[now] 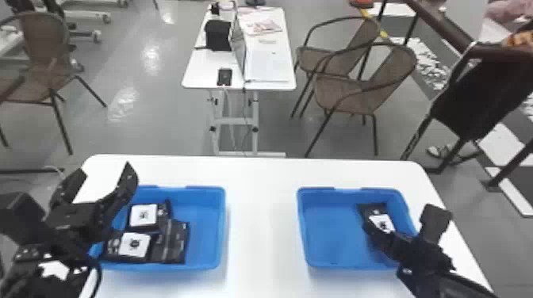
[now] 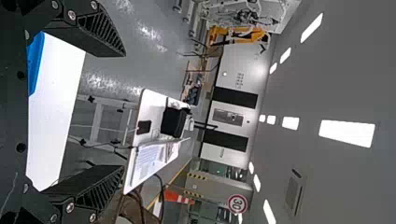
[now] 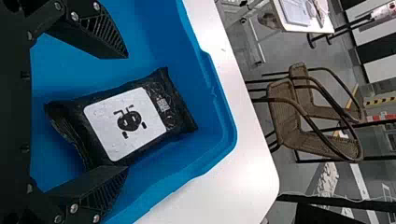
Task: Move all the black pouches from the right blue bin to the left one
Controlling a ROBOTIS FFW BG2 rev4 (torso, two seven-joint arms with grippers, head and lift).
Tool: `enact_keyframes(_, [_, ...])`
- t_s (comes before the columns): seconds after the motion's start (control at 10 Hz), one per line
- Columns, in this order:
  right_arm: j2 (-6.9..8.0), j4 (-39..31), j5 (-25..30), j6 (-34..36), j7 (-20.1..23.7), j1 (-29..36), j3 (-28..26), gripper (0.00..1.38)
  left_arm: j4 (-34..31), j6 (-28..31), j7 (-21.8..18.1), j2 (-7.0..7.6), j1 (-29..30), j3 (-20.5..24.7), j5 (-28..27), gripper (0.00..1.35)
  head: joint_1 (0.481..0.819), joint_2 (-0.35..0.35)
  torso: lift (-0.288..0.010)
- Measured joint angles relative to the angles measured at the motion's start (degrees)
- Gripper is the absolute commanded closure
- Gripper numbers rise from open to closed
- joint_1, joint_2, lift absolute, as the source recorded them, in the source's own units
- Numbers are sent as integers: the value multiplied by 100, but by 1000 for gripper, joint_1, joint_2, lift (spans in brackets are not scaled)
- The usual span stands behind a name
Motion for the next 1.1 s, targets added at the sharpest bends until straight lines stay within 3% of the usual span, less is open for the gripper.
enact_keyframes(0.1, [-7,92,-2,-3,-47,-47,0,381,0,-7,0,0,2,0,1,176,695,-72,10])
enact_keyframes(0.2, [-16,156,-31,27,-113,-72,0,745,0,-12,0,-2,4,3,1,176,695,-74,10])
enact_keyframes(0.5, [-60,218,-268,169,-282,-70,0,1035,0,-69,3,-49,33,60,9,176,695,-73,10])
enact_keyframes(0.6, [-61,178,-356,200,-302,-58,5,1257,0,-83,1,-51,36,75,9,176,695,-72,10])
enact_keyframes(1.1, [61,-782,-717,-17,-644,307,271,1257,9,-107,7,-53,13,64,-13,176,695,-59,10])
